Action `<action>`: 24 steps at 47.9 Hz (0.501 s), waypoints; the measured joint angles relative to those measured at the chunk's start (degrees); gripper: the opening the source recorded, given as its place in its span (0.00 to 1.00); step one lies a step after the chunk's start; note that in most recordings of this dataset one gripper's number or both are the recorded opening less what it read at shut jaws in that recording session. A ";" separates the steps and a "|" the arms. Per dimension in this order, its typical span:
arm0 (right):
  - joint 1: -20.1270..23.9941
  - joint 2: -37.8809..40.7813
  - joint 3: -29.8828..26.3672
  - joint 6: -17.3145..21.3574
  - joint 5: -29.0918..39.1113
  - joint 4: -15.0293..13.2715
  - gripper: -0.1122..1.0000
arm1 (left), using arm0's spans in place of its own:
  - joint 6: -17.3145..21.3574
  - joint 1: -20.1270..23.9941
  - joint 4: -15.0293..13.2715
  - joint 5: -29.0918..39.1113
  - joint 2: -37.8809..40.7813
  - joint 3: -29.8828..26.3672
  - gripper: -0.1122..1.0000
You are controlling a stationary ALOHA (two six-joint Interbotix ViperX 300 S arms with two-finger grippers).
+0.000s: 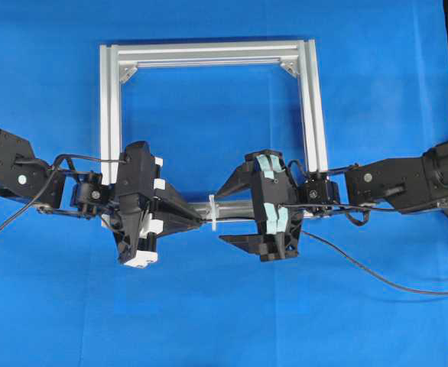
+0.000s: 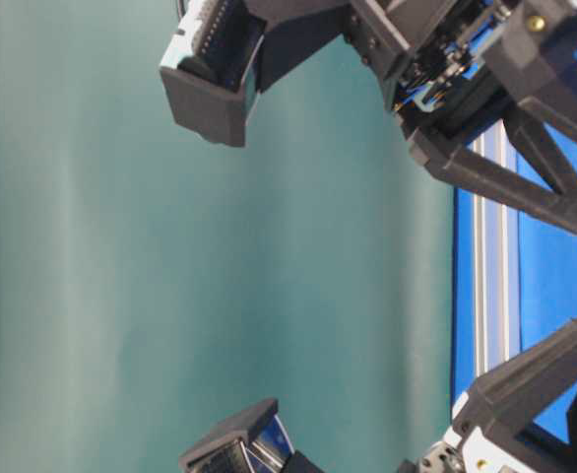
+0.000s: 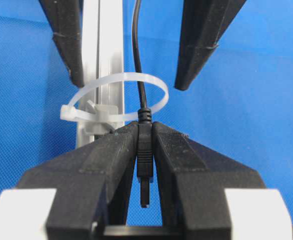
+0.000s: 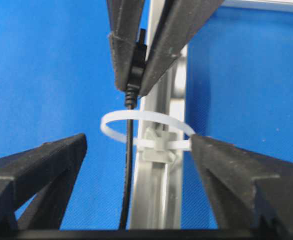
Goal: Insert the wire through the string loop located in the center.
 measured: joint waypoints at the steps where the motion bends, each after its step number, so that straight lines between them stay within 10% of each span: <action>1: -0.09 0.00 0.00 0.00 0.09 0.00 0.94 | 0.00 0.00 0.00 0.00 0.00 0.00 0.18; 24: -0.09 0.00 -0.09 -0.09 0.09 0.00 0.94 | 0.44 -0.09 0.09 0.00 -2.29 3.34 0.18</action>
